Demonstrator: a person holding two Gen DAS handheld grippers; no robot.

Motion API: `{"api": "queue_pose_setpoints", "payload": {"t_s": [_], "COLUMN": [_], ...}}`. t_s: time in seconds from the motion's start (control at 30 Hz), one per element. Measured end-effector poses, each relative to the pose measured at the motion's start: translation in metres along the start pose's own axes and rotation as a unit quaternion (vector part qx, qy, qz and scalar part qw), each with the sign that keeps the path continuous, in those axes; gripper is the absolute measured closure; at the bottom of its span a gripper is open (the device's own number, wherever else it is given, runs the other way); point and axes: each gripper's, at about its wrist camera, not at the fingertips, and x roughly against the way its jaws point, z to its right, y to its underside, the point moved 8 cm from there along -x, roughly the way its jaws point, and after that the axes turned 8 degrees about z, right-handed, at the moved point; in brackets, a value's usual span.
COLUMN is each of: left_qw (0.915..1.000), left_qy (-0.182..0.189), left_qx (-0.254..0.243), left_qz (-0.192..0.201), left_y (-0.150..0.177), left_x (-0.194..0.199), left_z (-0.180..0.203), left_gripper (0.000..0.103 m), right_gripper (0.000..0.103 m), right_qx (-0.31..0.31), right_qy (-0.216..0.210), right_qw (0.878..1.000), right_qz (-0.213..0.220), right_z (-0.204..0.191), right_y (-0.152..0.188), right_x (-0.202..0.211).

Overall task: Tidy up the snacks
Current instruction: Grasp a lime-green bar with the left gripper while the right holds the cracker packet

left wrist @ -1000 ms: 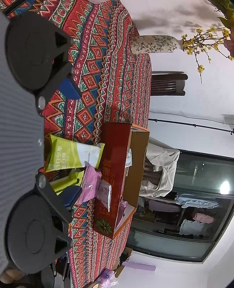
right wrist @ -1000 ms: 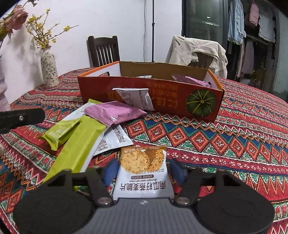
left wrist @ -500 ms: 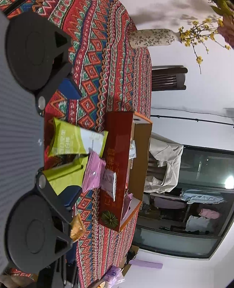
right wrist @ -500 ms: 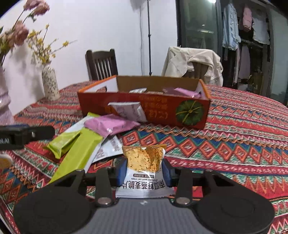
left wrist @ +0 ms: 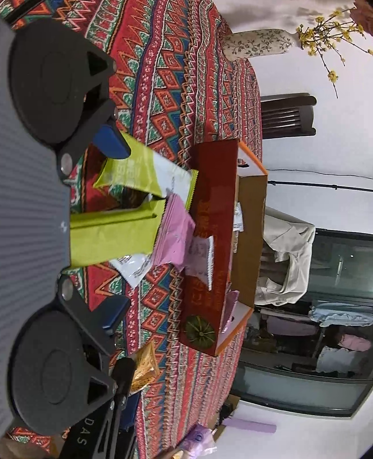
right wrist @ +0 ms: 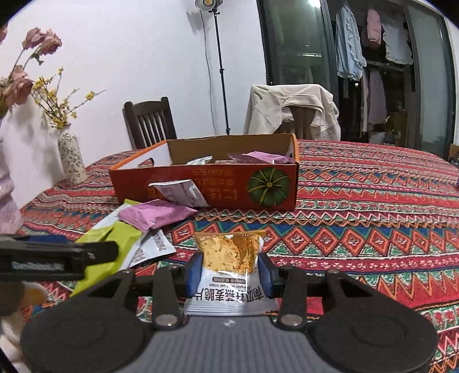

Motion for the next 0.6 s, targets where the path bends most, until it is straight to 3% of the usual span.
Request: {"api": "queue_pose_setpoints", "payload": {"t_s": [0.17, 0.4, 0.53, 0.6], "left_qw": [0.9999, 0.9991, 0.9991, 0.9992], "left_qy": [-0.001, -0.001, -0.014, -0.012], "left_qx": [-0.009, -0.012, -0.022, -0.019], "left_qz": [-0.012, -0.040, -0.034, -0.034], "left_y": [0.008, 0.021, 0.022, 0.022], "left_x": [-0.005, -0.014, -0.014, -0.013], "left_z": [0.009, 0.014, 0.014, 0.012], "left_gripper": [0.008, 0.042, 0.058, 0.060], "right_gripper": [0.062, 0.062, 0.062, 0.062], "right_qx": [-0.005, -0.007, -0.006, -0.005], "right_qy": [-0.005, -0.016, -0.016, -0.016], "right_qw": [1.000, 1.000, 1.000, 1.000], "right_qz": [0.001, 0.003, 0.003, 0.003], "right_z": [0.000, -0.004, -0.005, -0.006], "right_y": [0.002, 0.003, 0.004, 0.004], "right_x": [0.002, 0.005, 0.006, 0.007]}}
